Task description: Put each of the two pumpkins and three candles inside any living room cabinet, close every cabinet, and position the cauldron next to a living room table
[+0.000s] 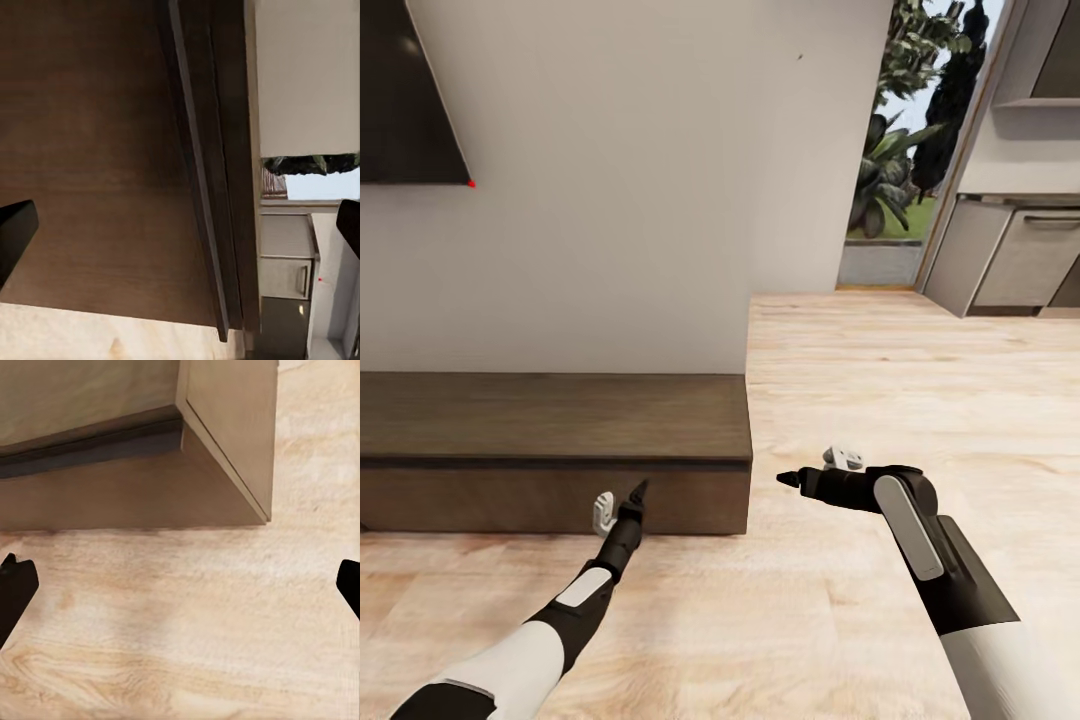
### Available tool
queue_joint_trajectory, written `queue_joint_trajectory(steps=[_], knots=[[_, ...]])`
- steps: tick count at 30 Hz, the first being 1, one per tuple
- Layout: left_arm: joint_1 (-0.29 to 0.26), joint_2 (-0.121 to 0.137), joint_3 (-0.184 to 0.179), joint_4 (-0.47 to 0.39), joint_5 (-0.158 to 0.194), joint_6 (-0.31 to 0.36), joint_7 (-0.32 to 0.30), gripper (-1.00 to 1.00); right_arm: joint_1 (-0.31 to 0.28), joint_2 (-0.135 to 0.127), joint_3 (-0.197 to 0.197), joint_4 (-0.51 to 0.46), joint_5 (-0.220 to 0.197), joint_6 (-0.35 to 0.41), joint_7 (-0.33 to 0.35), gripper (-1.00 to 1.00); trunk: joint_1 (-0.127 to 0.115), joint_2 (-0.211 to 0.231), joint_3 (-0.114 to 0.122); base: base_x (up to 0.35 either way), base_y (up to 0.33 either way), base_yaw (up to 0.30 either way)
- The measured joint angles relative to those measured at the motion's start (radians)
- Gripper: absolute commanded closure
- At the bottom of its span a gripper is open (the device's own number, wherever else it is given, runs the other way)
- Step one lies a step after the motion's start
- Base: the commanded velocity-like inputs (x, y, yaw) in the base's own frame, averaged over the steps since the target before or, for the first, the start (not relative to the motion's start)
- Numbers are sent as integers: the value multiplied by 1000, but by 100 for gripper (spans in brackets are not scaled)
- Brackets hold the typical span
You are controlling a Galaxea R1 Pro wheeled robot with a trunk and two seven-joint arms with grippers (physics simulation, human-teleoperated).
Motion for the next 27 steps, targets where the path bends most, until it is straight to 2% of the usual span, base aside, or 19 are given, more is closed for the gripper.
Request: queue_joint_trajectory(steps=[2,5,13,17,27], knots=[[0,32,0,-21,0,2,-4,-100,0,0,5,0,2,-1,-2,-100,0,0,-4,0,0,0],[0,40,-2,-34,-1,4,-6,-100,0,1,8,0,3,-1,-3,-100,0,0,-4,0,0,0],[0,85,-2,-43,-3,92,-10,-100,0,1,10,0,6,-1,-3,-100,0,0,-4,10,0,0],[0,93,-3,-42,-1,103,-23,-100,0,1,11,-1,7,-1,-3,-100,0,0,-4,2,0,0],[1,93,-3,-38,2,100,-22,-100,0,2,10,0,8,-1,-3,-100,0,0,-4,2,-5,0]])
